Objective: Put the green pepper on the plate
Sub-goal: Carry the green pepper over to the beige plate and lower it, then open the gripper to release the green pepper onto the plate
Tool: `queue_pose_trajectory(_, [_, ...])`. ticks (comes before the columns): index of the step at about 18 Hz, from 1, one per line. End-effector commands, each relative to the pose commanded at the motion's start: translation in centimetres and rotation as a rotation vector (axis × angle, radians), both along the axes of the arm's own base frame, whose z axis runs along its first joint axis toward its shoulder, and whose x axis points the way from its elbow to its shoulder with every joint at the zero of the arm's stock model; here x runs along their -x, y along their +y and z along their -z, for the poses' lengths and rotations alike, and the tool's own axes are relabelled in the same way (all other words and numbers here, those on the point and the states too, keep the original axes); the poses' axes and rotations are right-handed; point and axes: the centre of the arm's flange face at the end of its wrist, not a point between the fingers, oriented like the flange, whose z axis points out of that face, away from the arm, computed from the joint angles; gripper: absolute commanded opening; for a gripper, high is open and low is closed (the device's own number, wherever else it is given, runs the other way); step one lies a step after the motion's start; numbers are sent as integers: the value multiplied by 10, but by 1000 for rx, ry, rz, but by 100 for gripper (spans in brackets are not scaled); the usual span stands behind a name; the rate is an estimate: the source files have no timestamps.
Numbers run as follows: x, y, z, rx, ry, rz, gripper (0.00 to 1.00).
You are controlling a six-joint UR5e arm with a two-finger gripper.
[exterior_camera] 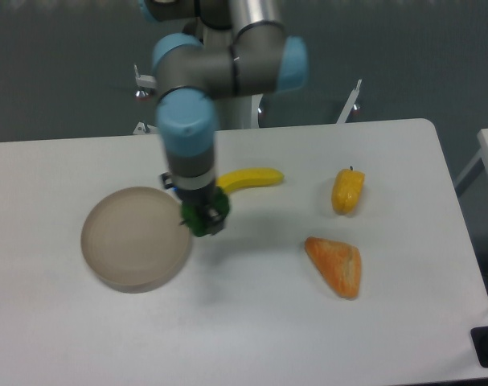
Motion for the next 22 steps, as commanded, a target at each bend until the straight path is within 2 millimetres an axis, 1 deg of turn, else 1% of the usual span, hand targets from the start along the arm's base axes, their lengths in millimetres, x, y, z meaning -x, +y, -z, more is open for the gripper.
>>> queue_pose_trajectory(2, [-15, 8, 22, 19, -21, -14, 24])
queue_pose_trajectory(4, [-26, 10, 35, 25, -43, -12, 33])
queue_pose_trajectory(5, [-27, 10, 39, 32, -48, -11, 37])
queue_pose_trajectory(7, [-31, 10, 40, 33, -50, -5, 45])
queue_pose_trajectory(8, [-31, 12, 39, 21, -47, -3, 61])
queue_pose_trajectory(9, [-31, 14, 38, 2, -42, -4, 82])
queue_pose_trajectory(10, [-30, 15, 36, -15, -39, -7, 100])
queue_pose_trajectory(14, [-31, 13, 28, -24, -32, -45, 100])
queue_pose_trajectory(16, [-27, 13, 22, -33, -24, -49, 100])
queue_pose_trajectory(17, [-22, 13, 14, -46, -15, -51, 100])
queue_pose_trajectory(20, [32, 2, -3, -70, -7, -123, 100])
queue_pose_trajectory(21, [65, -3, -10, -90, 1, -170, 100])
queue_pose_trajectory(22, [86, -6, -14, -97, 5, -197, 100])
